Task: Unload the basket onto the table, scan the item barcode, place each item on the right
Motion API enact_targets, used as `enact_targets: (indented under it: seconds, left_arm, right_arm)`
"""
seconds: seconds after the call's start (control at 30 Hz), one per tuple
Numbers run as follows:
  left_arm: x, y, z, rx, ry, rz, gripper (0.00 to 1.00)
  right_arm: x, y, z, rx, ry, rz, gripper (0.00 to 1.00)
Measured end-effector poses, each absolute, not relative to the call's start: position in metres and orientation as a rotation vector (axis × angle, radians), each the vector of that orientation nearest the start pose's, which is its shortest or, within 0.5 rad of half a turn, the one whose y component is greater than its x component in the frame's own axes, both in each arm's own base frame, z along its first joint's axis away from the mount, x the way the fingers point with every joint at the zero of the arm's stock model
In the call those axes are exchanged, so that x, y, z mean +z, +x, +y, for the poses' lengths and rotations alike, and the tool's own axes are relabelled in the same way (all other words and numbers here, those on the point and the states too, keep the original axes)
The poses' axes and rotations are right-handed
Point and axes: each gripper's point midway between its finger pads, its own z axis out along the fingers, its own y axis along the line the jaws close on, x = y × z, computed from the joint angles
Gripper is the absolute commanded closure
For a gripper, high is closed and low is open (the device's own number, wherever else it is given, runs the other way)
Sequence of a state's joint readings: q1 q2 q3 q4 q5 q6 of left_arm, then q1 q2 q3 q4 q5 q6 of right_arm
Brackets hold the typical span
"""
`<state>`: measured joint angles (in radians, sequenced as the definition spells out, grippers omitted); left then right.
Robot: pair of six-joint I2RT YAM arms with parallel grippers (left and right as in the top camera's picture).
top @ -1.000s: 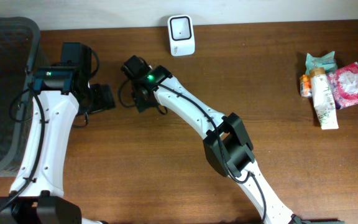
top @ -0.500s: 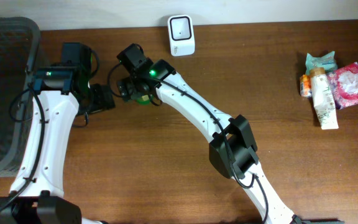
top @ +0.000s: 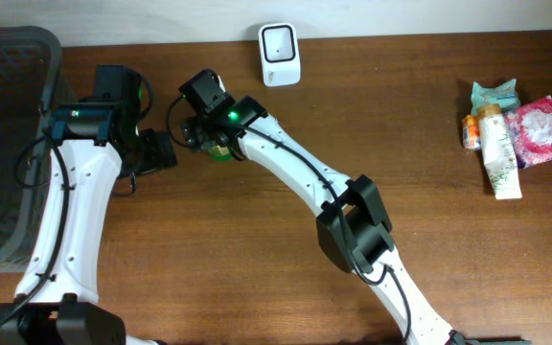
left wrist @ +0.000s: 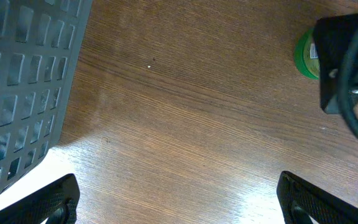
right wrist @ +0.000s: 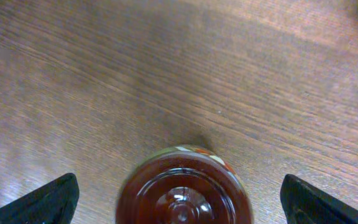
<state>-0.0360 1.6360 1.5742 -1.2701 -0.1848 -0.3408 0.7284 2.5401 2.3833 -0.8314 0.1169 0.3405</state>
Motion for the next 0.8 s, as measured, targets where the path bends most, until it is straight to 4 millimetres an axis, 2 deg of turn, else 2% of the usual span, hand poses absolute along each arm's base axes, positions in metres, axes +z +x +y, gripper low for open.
enact_targets:
  seconds: [0.07,0.13,0.27,0.33,0.5,0.63,0.8]
  left_arm:
    - [0.186,0.344,0.019,0.197,-0.467,2.828,0.01]
    - [0.186,0.344,0.019,0.196,-0.467,2.829,0.01]
    - [0.186,0.344,0.019,0.197,-0.467,2.829,0.01]
    - [0.186,0.344,0.019,0.197,-0.467,2.829,0.01]
    - [0.186,0.344,0.019,0.197,-0.467,2.828,0.01]
    - [0.186,0.344,0.019,0.197,-0.467,2.829,0.01]
    - [0.186,0.344,0.019,0.197,-0.467,2.828,0.01]
  right_arm:
    - [0.069,0.478,0.399,0.249,-0.453,2.546,0.13]
    - [0.058,0.477,0.397,0.23,-0.46,2.566,0.3]
    - [0.056,0.477,0.395,0.219,-0.458,2.571,0.36]
    - [0.056,0.477,0.393,0.21,-0.456,2.576,0.43]
    - [0.054,0.471,0.383,0.178,-0.458,2.618,0.5]
    - [0.055,0.457,0.368,0.127,-0.47,2.686,0.51]
    - [0.056,0.43,0.335,0.013,-0.49,2.823,0.51]
